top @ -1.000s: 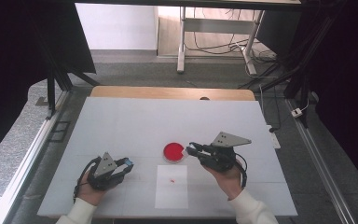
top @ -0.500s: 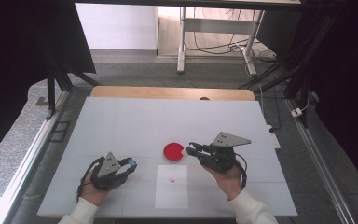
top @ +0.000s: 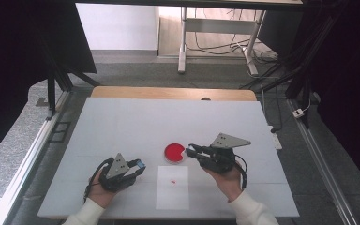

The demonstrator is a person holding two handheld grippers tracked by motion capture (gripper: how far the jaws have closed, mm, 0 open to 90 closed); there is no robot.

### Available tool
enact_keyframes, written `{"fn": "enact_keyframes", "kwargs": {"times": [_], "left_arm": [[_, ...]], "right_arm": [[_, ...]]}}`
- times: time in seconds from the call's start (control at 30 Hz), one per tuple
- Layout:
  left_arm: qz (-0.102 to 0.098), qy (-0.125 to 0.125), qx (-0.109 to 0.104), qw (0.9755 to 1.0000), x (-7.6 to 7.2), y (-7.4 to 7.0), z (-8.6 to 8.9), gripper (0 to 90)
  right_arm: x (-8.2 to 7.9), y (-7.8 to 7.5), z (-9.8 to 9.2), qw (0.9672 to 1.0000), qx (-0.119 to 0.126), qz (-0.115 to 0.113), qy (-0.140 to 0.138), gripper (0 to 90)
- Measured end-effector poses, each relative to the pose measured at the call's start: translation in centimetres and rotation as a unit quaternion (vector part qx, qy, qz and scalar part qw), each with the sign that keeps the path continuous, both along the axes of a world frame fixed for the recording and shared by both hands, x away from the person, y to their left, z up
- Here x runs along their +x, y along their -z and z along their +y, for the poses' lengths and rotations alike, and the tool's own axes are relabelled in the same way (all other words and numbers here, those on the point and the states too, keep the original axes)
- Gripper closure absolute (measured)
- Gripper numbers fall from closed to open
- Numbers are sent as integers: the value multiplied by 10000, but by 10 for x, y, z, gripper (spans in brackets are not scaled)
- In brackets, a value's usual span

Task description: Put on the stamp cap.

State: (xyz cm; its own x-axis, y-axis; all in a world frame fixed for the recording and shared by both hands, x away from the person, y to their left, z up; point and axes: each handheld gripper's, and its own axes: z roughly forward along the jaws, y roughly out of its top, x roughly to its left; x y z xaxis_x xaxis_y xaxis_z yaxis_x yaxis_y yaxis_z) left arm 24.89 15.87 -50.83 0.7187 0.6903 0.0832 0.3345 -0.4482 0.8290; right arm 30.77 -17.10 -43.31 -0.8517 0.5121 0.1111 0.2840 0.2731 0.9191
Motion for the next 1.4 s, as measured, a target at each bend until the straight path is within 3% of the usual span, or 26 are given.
{"fn": "enact_keyframes", "kwargs": {"times": [0.4, 1.4], "left_arm": [[-19, 219, 68, 9997, 6, -3, -20, 645], [-61, 401, 109, 9991, 20, -5, -51, 645]], "right_arm": [[0, 2, 2, 10000, -14, 35, -19, 750], [0, 4, 3, 10000, 3, 35, 33, 747]]}}
